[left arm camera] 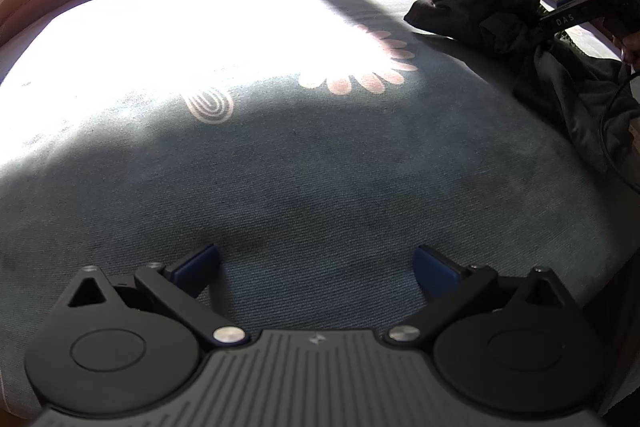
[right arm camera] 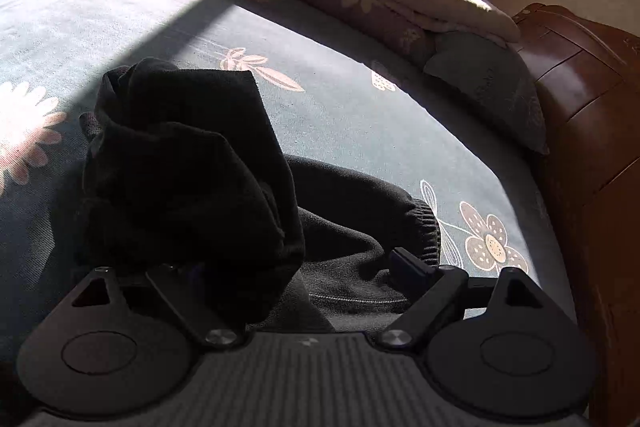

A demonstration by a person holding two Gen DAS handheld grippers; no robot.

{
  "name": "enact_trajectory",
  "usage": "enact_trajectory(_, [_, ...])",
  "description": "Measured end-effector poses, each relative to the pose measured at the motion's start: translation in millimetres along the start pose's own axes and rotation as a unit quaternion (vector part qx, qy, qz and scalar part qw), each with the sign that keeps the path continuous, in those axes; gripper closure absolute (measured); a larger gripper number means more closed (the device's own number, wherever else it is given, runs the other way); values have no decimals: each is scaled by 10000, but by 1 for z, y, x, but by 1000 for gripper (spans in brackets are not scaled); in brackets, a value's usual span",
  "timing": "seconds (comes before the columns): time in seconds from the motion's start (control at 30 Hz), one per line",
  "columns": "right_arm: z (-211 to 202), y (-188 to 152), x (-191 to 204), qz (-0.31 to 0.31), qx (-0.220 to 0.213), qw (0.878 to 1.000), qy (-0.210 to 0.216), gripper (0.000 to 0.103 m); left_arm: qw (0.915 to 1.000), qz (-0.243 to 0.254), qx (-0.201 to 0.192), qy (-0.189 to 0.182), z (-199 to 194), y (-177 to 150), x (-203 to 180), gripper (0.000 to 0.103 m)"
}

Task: Fold clothes
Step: 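Lift the black pants by the waistband with the right gripper, then drag the pants across the bed with the right gripper, stretching the legs out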

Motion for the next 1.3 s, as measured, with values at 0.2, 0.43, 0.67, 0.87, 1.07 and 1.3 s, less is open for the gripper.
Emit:
enact_trajectory(0.2, [-45,-10,-1,300,-403,9963,695,13,9999,-51,6,-120,-5,15,0,0])
enact_trajectory(0.43, [-92,-13,28,143,-902,9822,1644,14,9989,-11,-406,-243,-18,46,-12,0])
enact_trajectory(0.67, [-67,26,71,-858,-657,9714,2117,60,9977,94,-456,-485,-24,51,-23,0])
enact_trajectory(0.87, [-30,62,102,-1885,-375,9597,2051,60,9965,258,-595,-535,-21,63,-26,0])
enact_trajectory(1.07, [13,73,111,-2426,223,9549,1699,60,9959,250,-613,-620,-16,63,-27,1])
enact_trajectory(1.3, [23,74,111,-2247,620,9503,2064,98,9957,159,-598,-696,-15,51,-20,1])
Point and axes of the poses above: each gripper's, at about its wrist camera, not at the fingertips, and z roughly the way its jaws point, x to its left, y to its top, the point moved 4 cm from there along z, roughly the way its jaws point, and after that the axes turned 15 degrees about y, right-handed, at the moved point
